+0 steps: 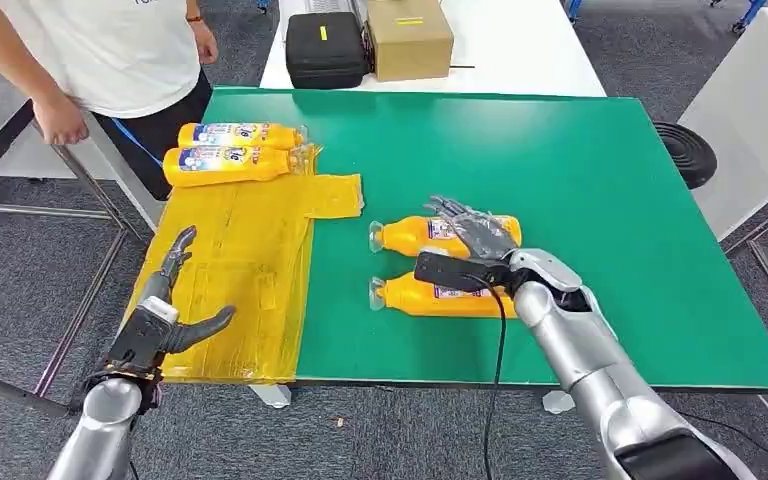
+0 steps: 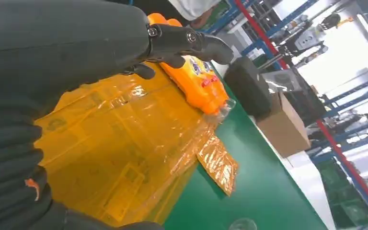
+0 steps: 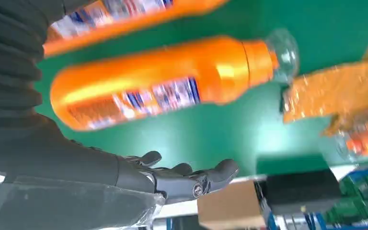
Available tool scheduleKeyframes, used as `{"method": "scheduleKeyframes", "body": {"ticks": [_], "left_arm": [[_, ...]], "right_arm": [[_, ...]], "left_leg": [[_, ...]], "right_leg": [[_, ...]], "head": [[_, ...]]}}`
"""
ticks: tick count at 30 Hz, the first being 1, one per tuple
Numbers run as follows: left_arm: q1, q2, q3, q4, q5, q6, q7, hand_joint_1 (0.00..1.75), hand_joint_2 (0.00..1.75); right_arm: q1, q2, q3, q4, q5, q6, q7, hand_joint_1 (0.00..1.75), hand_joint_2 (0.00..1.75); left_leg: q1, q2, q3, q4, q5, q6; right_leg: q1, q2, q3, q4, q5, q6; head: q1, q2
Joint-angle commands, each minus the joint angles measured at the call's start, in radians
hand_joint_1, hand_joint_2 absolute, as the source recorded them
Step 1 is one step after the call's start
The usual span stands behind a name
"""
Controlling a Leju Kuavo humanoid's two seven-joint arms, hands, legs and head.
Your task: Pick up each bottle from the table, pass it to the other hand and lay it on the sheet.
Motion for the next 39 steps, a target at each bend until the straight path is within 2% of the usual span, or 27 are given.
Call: {"method": "scheduleKeyframes", "body": {"ticks": [1,6,14,15,29,39], "left_arm": [[0.047,-0.014,0.059,-0.023,-0.003,-0.006,0.006,0.0,1.75],[0.044,-0.019,0.067,-0.009,-0.003,-0.005,0.006,0.0,1.75],[0.036,-0.021,0.054,0.006,-0.007,-0.01,0.008,0.0,1.75],[0.034,-0.018,0.051,0.006,-0.007,-0.012,0.008,0.0,1.75],[0.052,-0.009,0.057,-0.014,-0.003,-0.017,0.012,0.0,1.75],[0.087,0.001,0.078,-0.056,-0.002,-0.016,0.009,0.0,1.75]], "right_arm": [[0.018,-0.02,0.046,0.04,0.005,-0.014,0.008,0.0,1.75],[-0.011,-0.014,0.061,0.077,0.037,-0.014,0.027,0.0,1.75],[-0.136,-0.002,0.094,0.218,0.059,0.031,0.045,0.0,1.75],[-0.152,-0.002,0.099,0.249,0.052,0.045,0.034,0.0,1.75],[-0.102,-0.003,0.147,0.243,0.042,0.025,-0.012,0.0,1.75],[-0.036,-0.02,0.181,0.09,0.051,0.01,-0.008,0.0,1.75]], "left_leg": [[0.0,0.002,0.004,-0.001,-0.002,0.0],[0.001,0.002,0.005,0.0,-0.003,-0.001],[0.0,0.002,0.001,0.0,-0.001,0.0],[0.0,0.003,0.004,0.0,-0.002,0.0],[0.0,0.001,0.003,0.0,-0.002,0.0],[0.001,0.002,0.002,0.0,-0.002,0.0]], "right_leg": [[0.001,0.001,0.004,-0.001,-0.001,-0.002],[0.002,0.0,0.005,-0.001,-0.002,-0.003],[0.0,0.001,0.001,0.0,0.0,-0.001],[0.001,0.002,0.004,0.0,-0.001,-0.003],[0.001,0.0,0.003,-0.001,-0.001,-0.002],[0.001,0.001,0.003,-0.001,-0.001,-0.002]], "head": [[0.0,0.0],[0.0,0.0],[0.0,0.0],[0.0,0.0],[0.0,0.0],[0.0,0.0]]}}
